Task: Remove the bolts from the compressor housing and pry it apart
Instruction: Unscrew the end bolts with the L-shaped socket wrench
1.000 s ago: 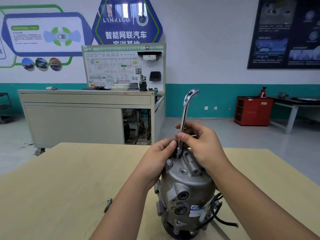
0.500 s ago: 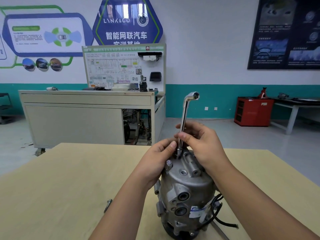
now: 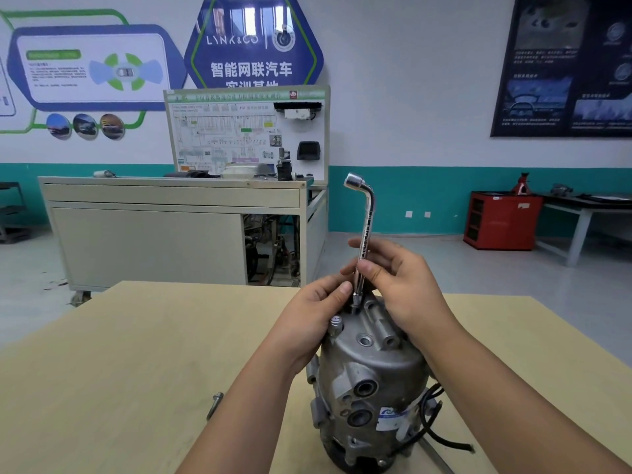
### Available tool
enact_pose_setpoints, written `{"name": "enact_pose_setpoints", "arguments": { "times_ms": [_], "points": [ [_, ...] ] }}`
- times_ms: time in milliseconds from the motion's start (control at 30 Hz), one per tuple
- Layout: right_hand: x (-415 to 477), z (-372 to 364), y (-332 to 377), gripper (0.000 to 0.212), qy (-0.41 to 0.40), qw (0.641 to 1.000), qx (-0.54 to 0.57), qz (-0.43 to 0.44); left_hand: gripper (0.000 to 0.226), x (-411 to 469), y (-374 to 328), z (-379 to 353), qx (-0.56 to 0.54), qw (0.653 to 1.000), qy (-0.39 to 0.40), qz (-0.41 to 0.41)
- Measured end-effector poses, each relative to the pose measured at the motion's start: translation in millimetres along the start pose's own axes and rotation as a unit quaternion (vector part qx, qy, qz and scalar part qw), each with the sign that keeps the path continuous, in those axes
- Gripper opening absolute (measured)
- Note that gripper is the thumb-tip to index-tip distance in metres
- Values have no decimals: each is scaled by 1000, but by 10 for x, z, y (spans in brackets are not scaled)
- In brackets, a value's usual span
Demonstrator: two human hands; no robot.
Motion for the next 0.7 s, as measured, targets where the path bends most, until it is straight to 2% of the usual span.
{"name": "enact_pose_setpoints", "arguments": {
  "times_ms": [133, 267, 400, 500, 700],
  "points": [
    [-9, -24, -1, 24, 6, 1000, 14, -7, 21, -5, -35, -5, 7, 1000, -4, -10],
    [-24, -2, 54, 21, 2, 997, -71, 30, 32, -10, -37, 18, -12, 1000, -18, -16],
    [-18, -1, 35, 28, 1, 999, -29, 14, 21, -16, -31, -2, 11, 1000, -15, -13],
    [-15, 0, 15, 30, -2, 1000, -9, 6, 23, -6, -19, -4, 7, 1000, -10, -6],
    [-23, 15, 35, 20, -5, 997, -70, 29, 30, -13, -31, -11, -19, 1000, -4, -11]
  ]
}}
Point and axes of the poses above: each hand's wrist, its own x-axis towards the middle knuckle, its own z-axis out of the back of the hand, y = z × x, the point moved 6 cm from there along x, towards the middle knuckle, and after that the axes turned 5 degrees about y, right-handed, at the moved point
